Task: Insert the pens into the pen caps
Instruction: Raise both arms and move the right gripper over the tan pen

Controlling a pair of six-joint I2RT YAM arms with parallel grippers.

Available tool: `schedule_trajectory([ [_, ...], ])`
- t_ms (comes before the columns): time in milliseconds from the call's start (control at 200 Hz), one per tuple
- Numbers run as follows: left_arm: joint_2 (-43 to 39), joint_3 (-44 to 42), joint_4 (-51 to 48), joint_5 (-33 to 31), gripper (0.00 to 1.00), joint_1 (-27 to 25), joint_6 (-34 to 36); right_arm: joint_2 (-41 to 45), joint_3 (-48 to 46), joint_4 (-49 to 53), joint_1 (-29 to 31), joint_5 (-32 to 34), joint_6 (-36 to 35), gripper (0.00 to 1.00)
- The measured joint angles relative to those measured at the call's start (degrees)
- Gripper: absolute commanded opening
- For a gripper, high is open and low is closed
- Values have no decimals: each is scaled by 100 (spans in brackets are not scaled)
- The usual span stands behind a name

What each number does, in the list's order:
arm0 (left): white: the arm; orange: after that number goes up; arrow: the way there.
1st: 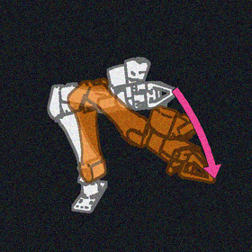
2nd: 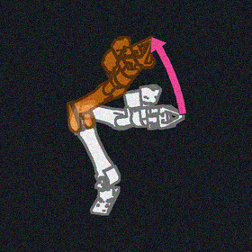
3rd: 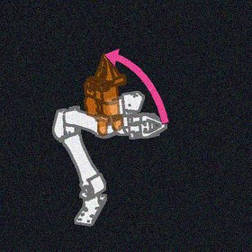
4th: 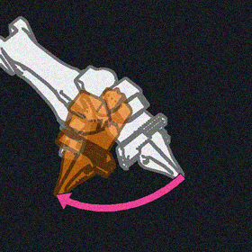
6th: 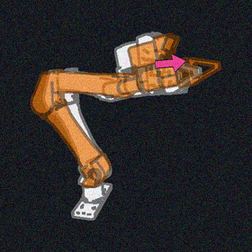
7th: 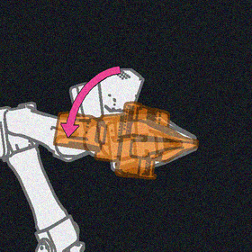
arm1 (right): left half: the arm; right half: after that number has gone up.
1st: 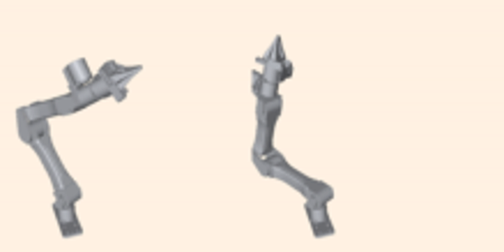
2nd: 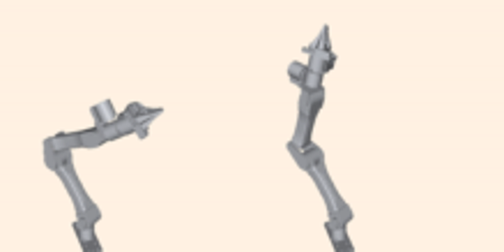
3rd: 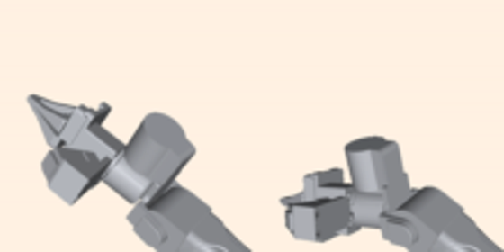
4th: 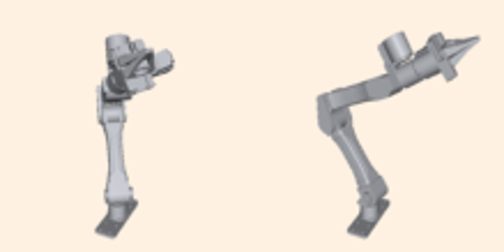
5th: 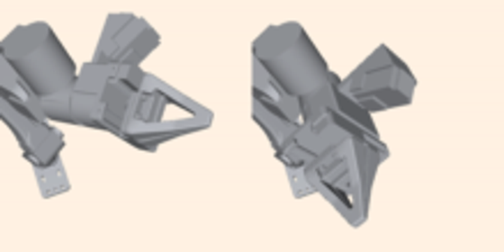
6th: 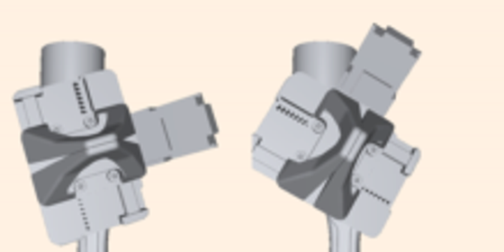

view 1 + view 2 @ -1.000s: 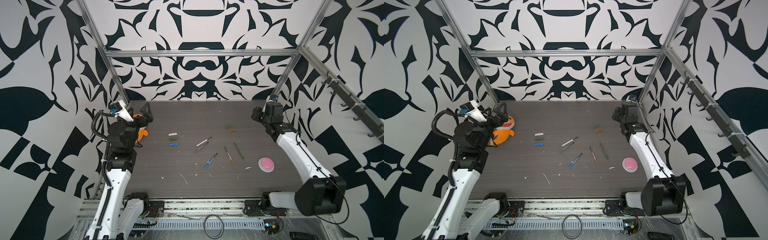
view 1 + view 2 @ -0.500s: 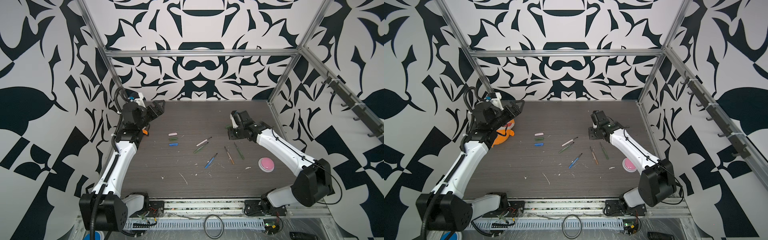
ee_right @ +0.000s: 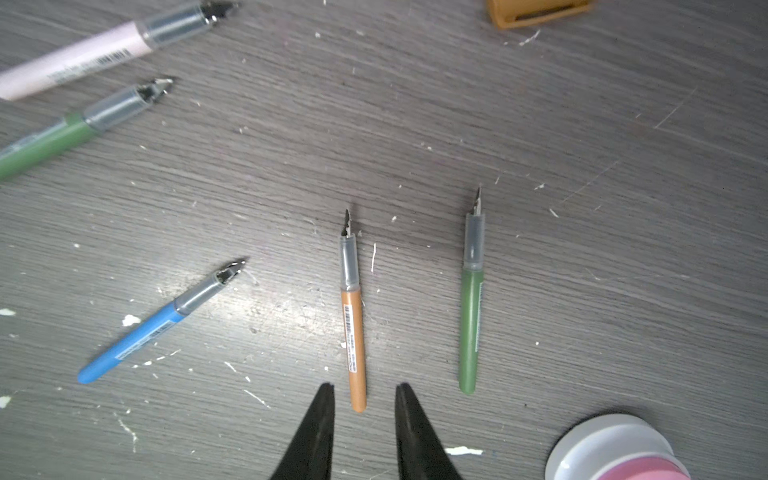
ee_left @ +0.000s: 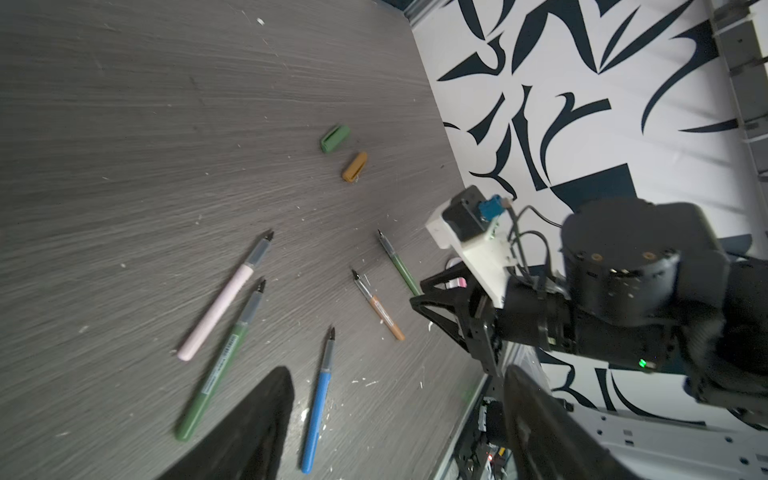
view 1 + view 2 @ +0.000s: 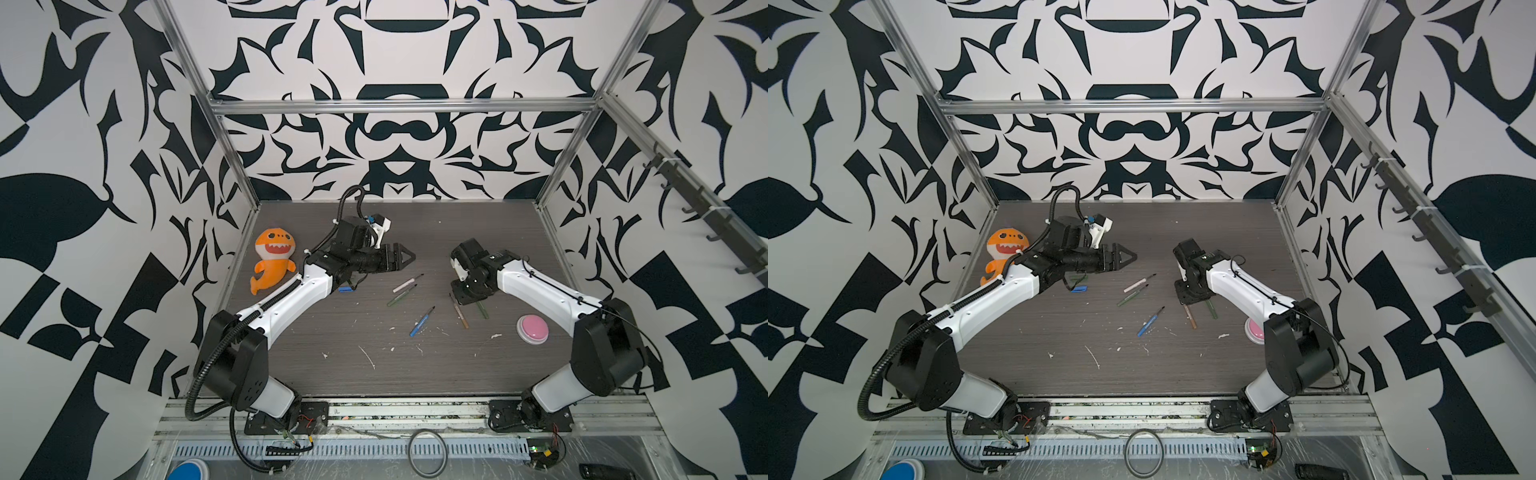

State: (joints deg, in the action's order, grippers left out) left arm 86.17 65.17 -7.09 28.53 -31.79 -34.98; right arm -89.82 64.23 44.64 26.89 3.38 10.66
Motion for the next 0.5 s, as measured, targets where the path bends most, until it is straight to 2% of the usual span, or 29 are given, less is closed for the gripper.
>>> schedule_trajectory([
  [225, -35, -33, 44, 153, 83, -262, -55, -629, 31, -26, 0, -129, -210, 29],
  [500, -236, -33, -33, 79, 84, -310, 79, -931, 105, -127, 0, -315, -280, 25],
])
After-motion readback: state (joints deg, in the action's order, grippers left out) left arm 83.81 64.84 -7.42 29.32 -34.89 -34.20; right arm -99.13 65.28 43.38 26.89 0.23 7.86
